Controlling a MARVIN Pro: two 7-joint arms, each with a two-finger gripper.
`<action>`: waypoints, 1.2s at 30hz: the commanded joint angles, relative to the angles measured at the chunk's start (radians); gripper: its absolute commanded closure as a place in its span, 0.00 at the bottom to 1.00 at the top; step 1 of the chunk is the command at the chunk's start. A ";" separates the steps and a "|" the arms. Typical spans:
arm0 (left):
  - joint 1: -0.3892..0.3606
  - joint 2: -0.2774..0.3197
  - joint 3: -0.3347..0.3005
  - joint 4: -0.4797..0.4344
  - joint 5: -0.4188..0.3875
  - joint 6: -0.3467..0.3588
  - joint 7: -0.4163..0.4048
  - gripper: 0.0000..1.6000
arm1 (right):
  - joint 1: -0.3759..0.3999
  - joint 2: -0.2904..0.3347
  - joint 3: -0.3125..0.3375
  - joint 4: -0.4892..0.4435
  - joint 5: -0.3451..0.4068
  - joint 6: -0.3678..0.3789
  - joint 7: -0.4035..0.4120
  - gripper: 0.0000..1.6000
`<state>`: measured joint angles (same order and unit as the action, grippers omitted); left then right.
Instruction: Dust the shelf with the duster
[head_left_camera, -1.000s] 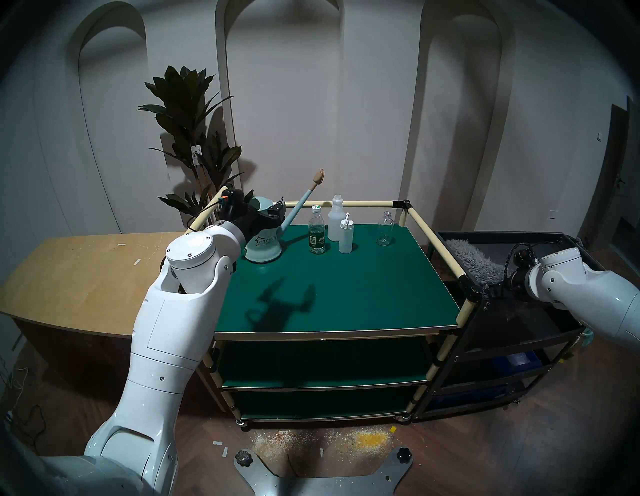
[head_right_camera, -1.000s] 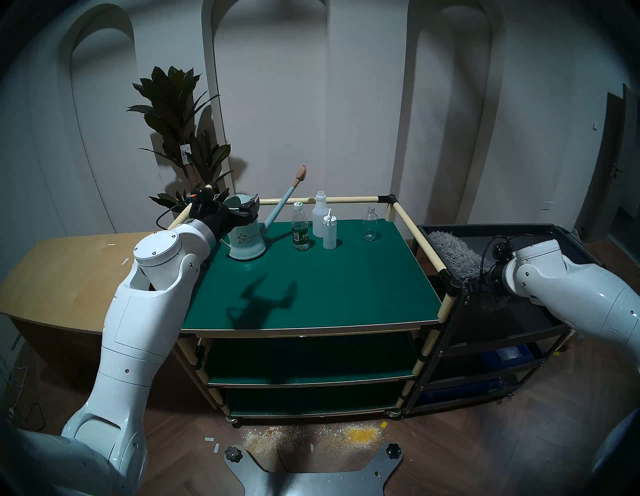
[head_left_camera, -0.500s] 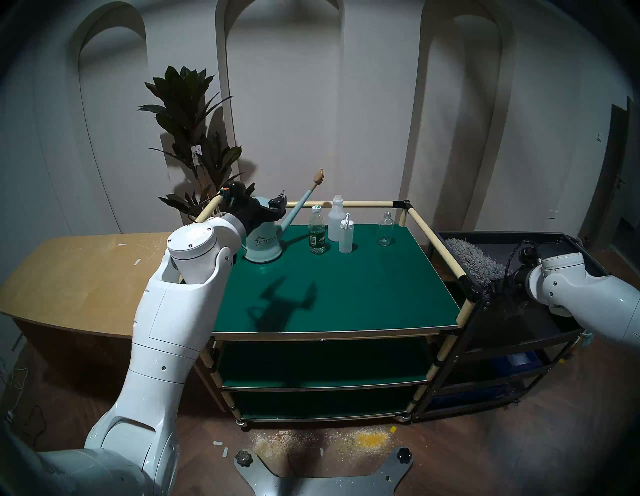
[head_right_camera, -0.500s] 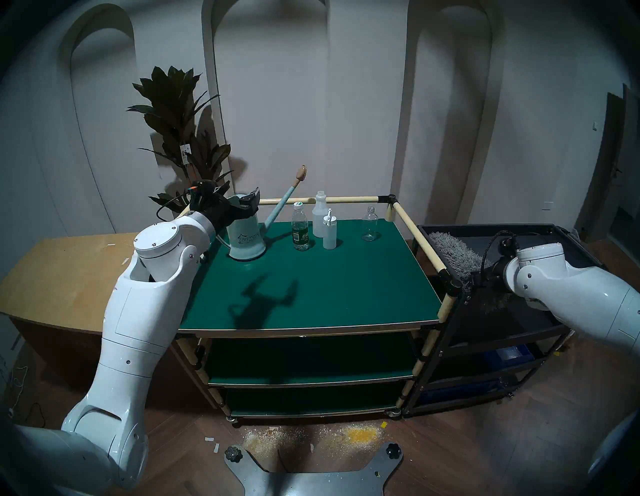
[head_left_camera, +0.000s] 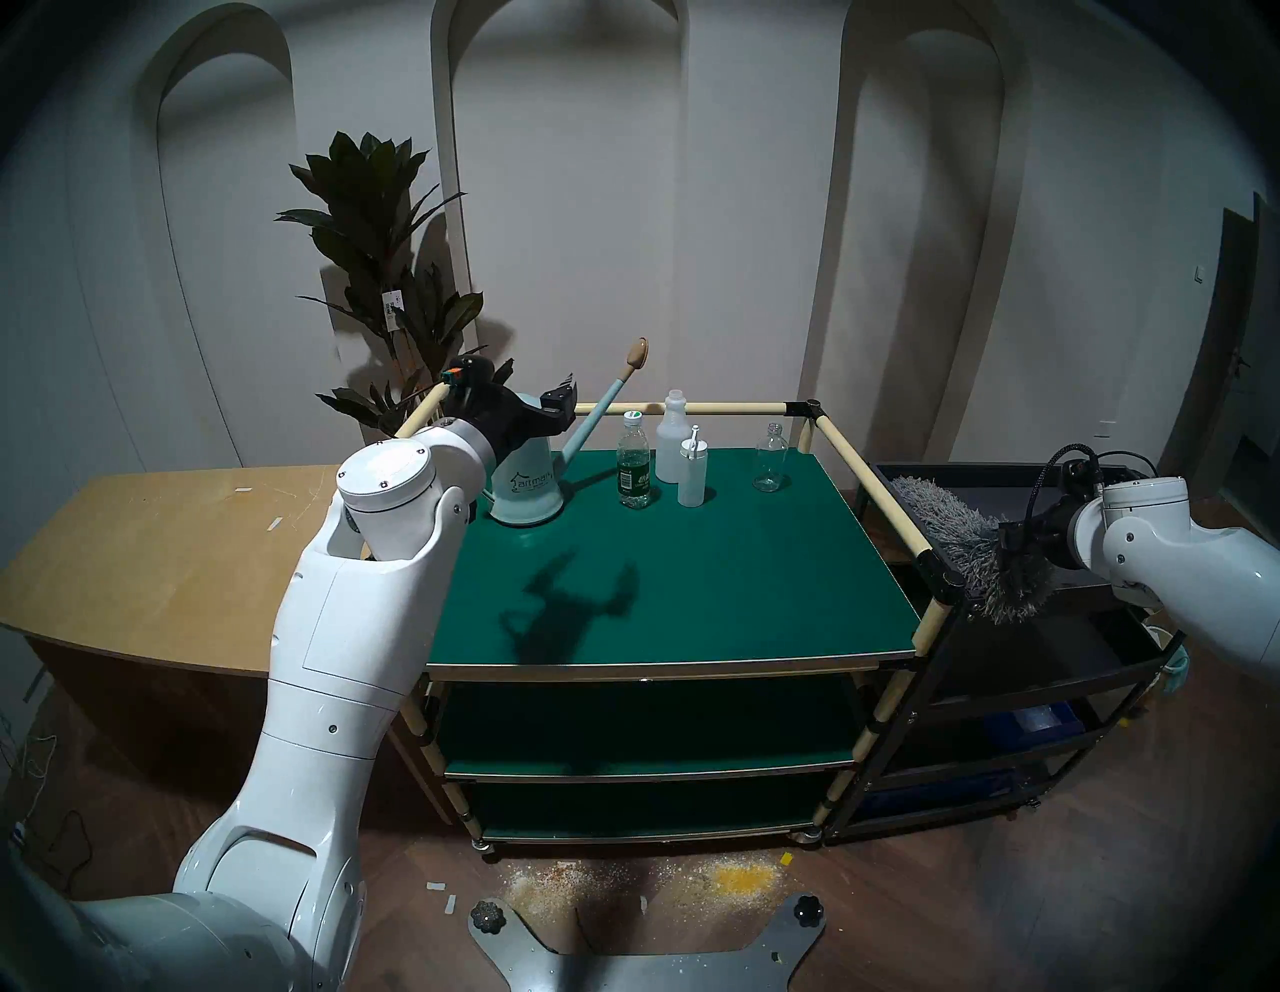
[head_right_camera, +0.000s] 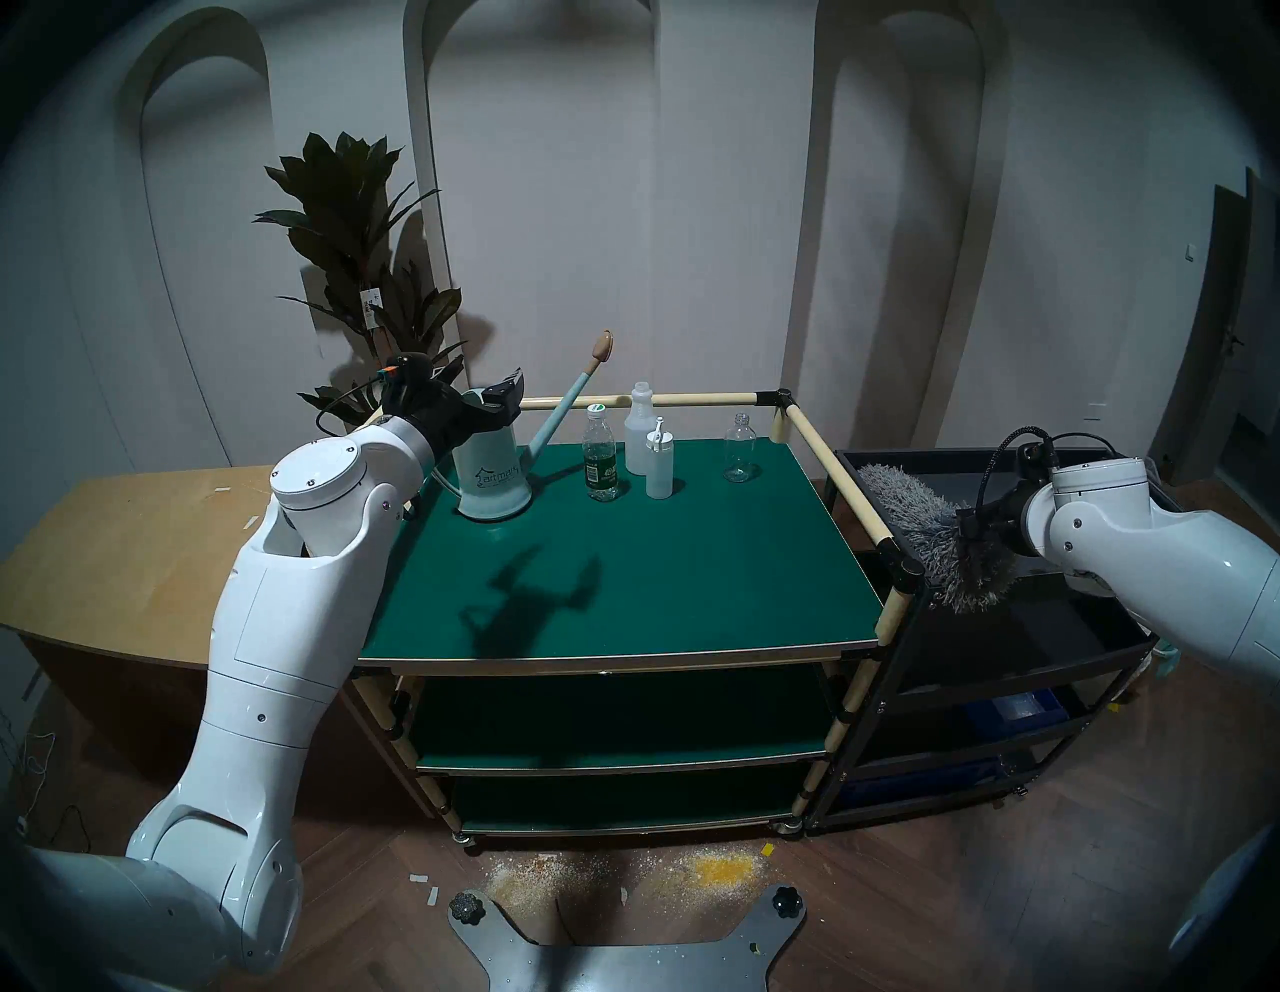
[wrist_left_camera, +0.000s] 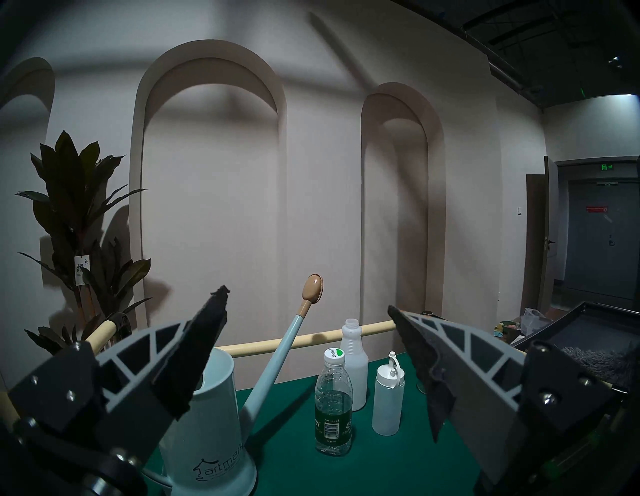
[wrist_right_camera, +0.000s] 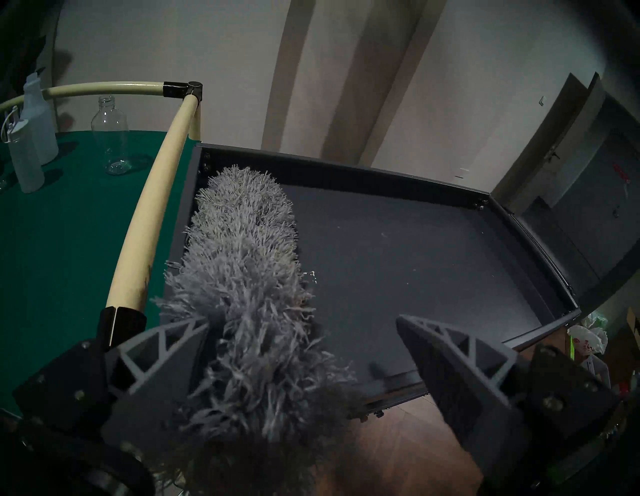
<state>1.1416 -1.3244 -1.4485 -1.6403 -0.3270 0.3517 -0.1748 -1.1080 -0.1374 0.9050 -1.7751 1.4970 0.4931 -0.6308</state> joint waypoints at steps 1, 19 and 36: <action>-0.024 -0.002 -0.012 -0.020 -0.004 0.001 0.004 0.00 | -0.059 0.019 0.043 -0.014 -0.012 -0.029 0.055 0.00; -0.003 -0.009 -0.032 -0.032 0.000 -0.005 0.010 0.00 | -0.180 0.025 0.135 -0.021 0.031 -0.301 0.184 0.00; 0.059 -0.047 -0.067 -0.031 -0.027 -0.052 0.031 0.00 | -0.269 -0.013 0.188 -0.091 0.062 -0.585 0.315 0.00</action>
<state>1.1763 -1.3493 -1.4999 -1.6474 -0.3493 0.3408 -0.1629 -1.3626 -0.1206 1.0541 -1.8298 1.5852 0.0115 -0.3198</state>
